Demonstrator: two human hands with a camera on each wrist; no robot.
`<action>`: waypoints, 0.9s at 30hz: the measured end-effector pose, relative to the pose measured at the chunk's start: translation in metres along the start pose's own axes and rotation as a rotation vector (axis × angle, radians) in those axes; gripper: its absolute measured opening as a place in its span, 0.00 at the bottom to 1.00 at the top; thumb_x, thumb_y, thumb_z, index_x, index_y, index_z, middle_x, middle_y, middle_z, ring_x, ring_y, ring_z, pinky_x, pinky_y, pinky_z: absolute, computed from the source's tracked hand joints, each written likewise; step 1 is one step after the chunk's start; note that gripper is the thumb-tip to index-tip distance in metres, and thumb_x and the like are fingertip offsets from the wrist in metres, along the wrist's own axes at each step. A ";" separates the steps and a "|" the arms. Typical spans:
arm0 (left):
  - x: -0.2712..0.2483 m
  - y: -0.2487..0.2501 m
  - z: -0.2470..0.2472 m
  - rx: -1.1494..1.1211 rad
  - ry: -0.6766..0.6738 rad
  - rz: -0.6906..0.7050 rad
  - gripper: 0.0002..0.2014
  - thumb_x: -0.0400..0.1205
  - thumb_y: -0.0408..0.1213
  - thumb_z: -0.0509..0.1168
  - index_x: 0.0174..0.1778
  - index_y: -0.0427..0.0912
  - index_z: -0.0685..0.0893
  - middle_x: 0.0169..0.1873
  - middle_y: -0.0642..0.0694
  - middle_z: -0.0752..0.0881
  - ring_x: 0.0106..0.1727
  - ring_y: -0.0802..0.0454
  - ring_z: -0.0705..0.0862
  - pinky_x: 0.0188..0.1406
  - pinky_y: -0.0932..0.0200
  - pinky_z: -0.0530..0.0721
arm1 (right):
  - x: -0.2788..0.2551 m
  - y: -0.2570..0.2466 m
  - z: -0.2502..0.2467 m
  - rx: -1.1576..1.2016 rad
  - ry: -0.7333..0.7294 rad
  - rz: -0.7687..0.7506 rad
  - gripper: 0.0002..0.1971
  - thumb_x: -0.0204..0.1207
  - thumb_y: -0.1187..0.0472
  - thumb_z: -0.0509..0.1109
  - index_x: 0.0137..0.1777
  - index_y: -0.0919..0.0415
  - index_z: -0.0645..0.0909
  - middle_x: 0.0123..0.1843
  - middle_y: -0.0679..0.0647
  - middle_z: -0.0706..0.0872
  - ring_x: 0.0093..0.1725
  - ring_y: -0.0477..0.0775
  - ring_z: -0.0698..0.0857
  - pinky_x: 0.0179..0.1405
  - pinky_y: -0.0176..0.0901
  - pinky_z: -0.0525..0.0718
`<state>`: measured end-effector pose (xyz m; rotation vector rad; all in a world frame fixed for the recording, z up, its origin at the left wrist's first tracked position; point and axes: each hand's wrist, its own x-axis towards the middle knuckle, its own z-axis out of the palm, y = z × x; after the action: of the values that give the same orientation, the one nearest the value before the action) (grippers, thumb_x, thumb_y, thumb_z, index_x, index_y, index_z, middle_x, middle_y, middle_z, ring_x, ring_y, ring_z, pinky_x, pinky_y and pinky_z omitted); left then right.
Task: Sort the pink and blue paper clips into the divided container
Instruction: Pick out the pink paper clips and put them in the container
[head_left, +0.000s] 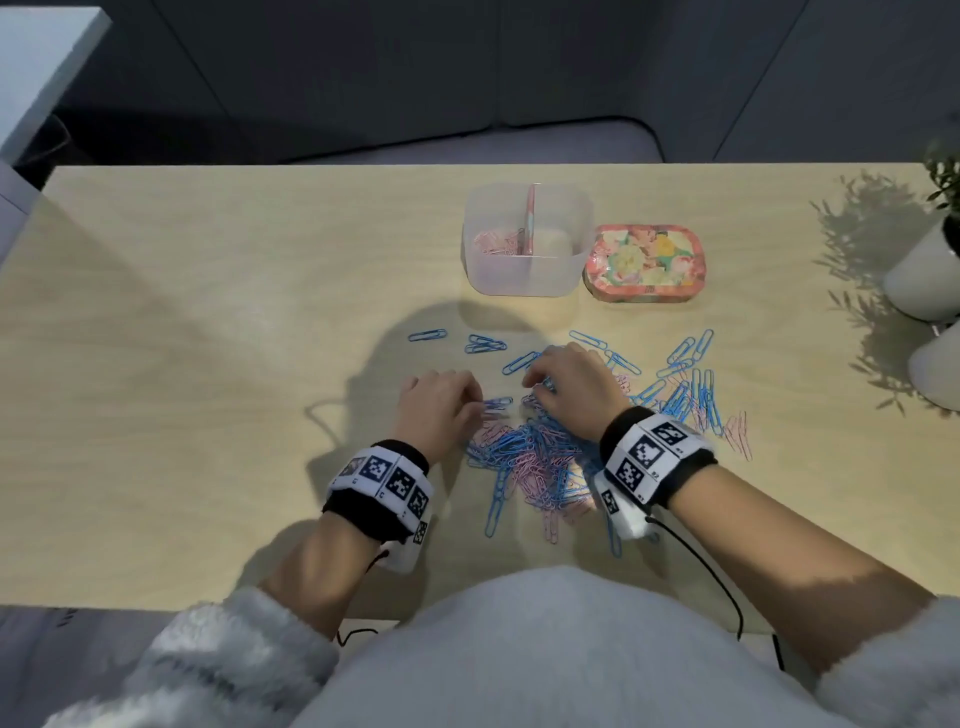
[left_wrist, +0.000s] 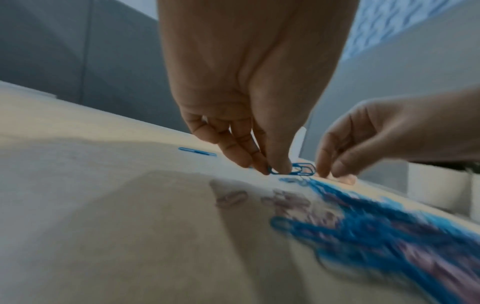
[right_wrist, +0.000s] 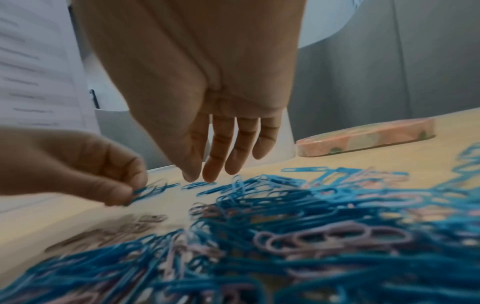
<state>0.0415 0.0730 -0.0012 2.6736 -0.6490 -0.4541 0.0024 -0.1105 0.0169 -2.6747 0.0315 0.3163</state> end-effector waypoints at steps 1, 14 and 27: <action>0.003 -0.002 -0.005 -0.048 0.015 -0.032 0.04 0.79 0.43 0.64 0.45 0.48 0.82 0.46 0.51 0.87 0.51 0.48 0.81 0.54 0.51 0.69 | 0.001 -0.004 0.002 0.010 -0.014 -0.009 0.11 0.74 0.64 0.64 0.50 0.57 0.87 0.54 0.54 0.88 0.59 0.60 0.80 0.61 0.51 0.73; -0.018 -0.022 -0.012 -0.058 -0.020 -0.037 0.09 0.72 0.46 0.72 0.39 0.45 0.83 0.40 0.45 0.83 0.46 0.44 0.81 0.46 0.51 0.76 | -0.026 -0.001 0.018 0.068 -0.271 -0.067 0.06 0.73 0.63 0.67 0.46 0.60 0.85 0.48 0.54 0.89 0.51 0.55 0.85 0.47 0.40 0.76; -0.031 -0.027 -0.006 -0.132 0.047 -0.147 0.12 0.73 0.44 0.72 0.46 0.42 0.84 0.42 0.46 0.80 0.46 0.49 0.80 0.45 0.57 0.74 | 0.019 -0.031 0.022 0.001 -0.181 -0.160 0.13 0.76 0.56 0.69 0.57 0.59 0.83 0.56 0.57 0.80 0.61 0.58 0.77 0.58 0.49 0.74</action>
<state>0.0281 0.1118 0.0002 2.6076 -0.3967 -0.4552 0.0184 -0.0727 0.0066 -2.6162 -0.2368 0.5035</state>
